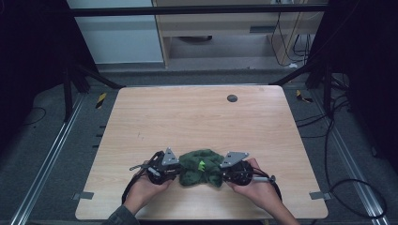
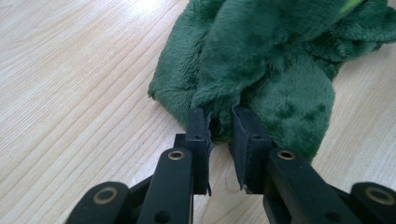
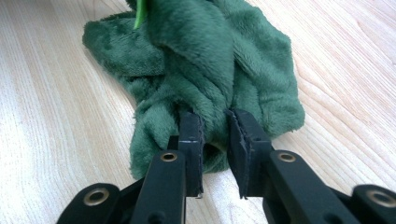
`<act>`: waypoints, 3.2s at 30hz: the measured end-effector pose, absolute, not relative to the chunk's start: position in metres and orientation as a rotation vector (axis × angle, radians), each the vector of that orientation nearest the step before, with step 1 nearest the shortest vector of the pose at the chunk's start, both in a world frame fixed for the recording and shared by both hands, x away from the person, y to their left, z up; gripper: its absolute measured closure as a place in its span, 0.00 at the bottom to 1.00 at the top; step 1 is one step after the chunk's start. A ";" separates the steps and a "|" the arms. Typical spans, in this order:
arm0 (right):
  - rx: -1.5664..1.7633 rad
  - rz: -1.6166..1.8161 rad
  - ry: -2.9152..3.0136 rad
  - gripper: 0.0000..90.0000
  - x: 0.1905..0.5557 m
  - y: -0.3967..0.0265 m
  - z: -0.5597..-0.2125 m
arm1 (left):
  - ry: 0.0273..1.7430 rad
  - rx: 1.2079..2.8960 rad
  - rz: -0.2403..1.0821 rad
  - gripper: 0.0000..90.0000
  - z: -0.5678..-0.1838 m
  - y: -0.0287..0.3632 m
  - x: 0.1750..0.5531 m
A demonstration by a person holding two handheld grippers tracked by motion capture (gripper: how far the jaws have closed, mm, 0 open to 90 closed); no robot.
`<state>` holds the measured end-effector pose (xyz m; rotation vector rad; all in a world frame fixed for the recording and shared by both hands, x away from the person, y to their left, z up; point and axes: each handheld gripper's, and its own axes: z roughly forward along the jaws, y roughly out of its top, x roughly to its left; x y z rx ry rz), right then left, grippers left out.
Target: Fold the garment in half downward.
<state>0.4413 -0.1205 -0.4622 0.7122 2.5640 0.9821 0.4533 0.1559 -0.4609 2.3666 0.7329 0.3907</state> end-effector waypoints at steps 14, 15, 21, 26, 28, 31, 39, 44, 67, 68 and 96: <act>0.741 0.974 2.545 0.79 0.446 -0.126 -0.462 | 0.751 2.361 0.388 0.85 -0.464 0.161 0.455; 0.745 0.971 2.538 0.78 0.447 -0.126 -0.462 | 0.752 2.358 0.389 0.85 -0.464 0.161 0.455; 0.766 0.966 2.520 0.73 0.450 -0.126 -0.462 | 0.755 2.350 0.396 0.85 -0.465 0.162 0.457; 0.752 0.961 2.529 0.72 0.449 -0.127 -0.463 | 0.759 2.337 0.385 0.85 -0.465 0.166 0.457; 0.749 0.965 2.535 0.72 0.449 -0.126 -0.463 | 0.761 2.332 0.383 0.85 -0.465 0.167 0.456; 0.733 0.968 2.546 0.72 0.447 -0.124 -0.462 | 0.758 2.328 0.379 0.86 -0.465 0.168 0.454; 0.708 0.978 2.562 0.72 0.439 -0.125 -0.464 | 0.755 2.340 0.364 0.87 -0.467 0.171 0.449; 0.712 0.972 2.567 0.67 0.438 -0.126 -0.463 | 0.761 2.334 0.364 0.85 -0.464 0.176 0.447; 0.724 0.980 2.556 0.59 0.449 -0.132 -0.445 | 0.750 2.303 0.398 0.81 -0.440 0.179 0.457; 0.730 0.982 2.554 0.58 0.450 -0.133 -0.444 | 0.746 2.309 0.397 0.81 -0.440 0.178 0.458; 0.970 1.045 2.389 0.08 0.480 -0.167 -0.434 | 0.813 2.283 0.450 0.16 -0.421 0.174 0.486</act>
